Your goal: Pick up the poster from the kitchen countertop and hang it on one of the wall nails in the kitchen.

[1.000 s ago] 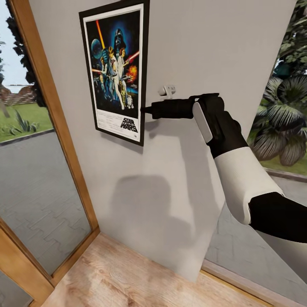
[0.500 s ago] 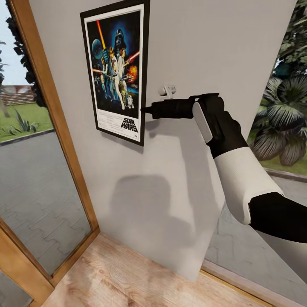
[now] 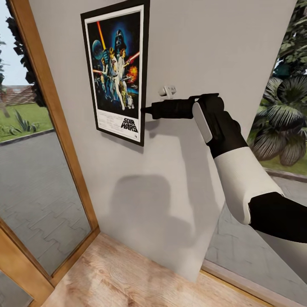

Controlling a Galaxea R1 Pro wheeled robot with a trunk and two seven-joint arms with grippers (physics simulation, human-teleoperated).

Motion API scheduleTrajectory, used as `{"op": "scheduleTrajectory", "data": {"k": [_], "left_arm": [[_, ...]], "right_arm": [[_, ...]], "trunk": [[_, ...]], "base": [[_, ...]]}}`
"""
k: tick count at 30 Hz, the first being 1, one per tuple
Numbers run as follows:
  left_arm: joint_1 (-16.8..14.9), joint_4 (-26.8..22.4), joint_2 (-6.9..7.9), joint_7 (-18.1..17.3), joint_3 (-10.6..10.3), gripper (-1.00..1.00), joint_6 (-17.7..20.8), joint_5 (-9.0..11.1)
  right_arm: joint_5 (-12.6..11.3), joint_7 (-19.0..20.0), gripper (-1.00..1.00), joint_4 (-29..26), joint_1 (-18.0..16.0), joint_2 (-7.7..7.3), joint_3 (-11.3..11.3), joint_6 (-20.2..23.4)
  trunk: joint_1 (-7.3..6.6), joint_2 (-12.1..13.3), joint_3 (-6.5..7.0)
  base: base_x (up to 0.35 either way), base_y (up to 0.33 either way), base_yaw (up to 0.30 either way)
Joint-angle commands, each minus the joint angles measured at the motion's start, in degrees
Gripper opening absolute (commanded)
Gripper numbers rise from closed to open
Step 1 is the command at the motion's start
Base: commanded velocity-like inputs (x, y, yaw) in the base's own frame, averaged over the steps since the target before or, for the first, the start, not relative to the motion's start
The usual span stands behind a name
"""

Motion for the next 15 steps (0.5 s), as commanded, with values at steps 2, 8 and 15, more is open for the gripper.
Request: {"op": "scheduleTrajectory", "data": {"k": [2,8,15], "left_arm": [[0.0,-0.1,-0.03,-0.5,0.2,1.0,-0.1,0.0],[0.0,-0.1,-0.03,-0.5,0.2,1.0,-0.1,0.0],[0.0,-0.1,-0.03,-0.5,0.2,1.0,-0.1,0.0]], "right_arm": [[-0.5,-0.1,-1.0,0.0,-0.1,0.0,0.0,0.5],[-0.5,-0.1,-1.0,0.0,-0.1,0.01,0.0,0.5],[-0.5,-0.1,-1.0,0.0,-0.1,0.0,-0.1,0.5]], "trunk": [[0.04,-0.1,-0.11],[0.04,-0.1,-0.11],[0.04,-0.1,-0.11]], "base": [[0.0,0.0,0.0],[0.0,0.0,0.0],[0.0,0.0,0.0]]}}
